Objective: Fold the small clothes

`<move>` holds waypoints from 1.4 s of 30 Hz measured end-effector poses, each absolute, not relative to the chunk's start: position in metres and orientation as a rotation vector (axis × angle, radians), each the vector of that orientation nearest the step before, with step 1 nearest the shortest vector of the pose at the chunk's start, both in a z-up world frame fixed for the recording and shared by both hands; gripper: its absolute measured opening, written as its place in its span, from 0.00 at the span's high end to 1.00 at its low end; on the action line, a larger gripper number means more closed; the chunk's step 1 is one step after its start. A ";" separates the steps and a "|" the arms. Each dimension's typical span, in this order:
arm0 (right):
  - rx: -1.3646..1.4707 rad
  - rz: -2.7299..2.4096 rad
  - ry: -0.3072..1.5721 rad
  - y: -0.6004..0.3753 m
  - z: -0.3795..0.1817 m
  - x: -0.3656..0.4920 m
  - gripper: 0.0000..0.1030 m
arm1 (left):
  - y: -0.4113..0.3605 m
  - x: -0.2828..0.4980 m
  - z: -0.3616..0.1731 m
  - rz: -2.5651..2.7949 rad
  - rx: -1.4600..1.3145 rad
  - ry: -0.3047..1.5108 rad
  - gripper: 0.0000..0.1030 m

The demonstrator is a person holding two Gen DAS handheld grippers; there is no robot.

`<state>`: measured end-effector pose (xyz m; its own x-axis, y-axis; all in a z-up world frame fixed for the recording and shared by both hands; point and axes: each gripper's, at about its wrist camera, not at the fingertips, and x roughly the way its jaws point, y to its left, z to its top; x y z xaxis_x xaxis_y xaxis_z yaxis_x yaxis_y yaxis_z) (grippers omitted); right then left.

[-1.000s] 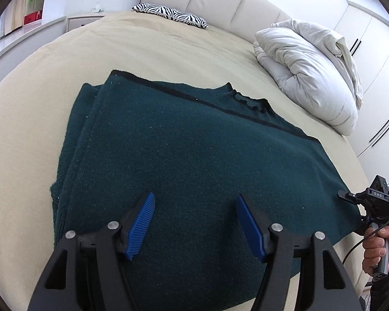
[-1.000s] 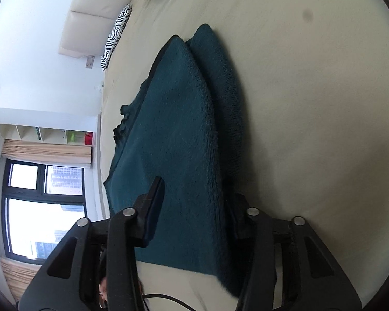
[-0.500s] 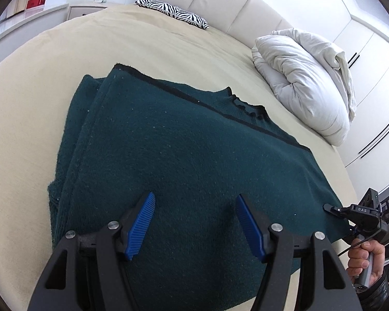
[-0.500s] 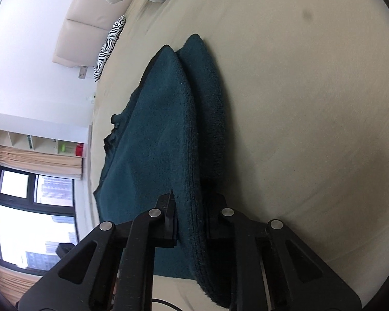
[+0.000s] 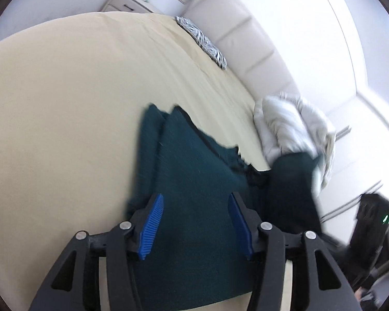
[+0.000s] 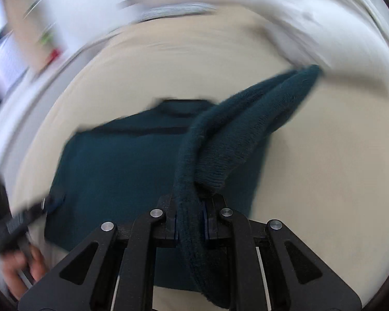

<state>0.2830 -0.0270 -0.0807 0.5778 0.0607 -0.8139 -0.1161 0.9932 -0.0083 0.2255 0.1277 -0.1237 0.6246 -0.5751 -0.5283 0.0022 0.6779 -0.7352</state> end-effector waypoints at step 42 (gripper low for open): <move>-0.584 0.280 0.832 0.091 -0.139 0.234 0.88 | 0.054 0.340 -0.126 -0.583 -0.699 1.204 0.35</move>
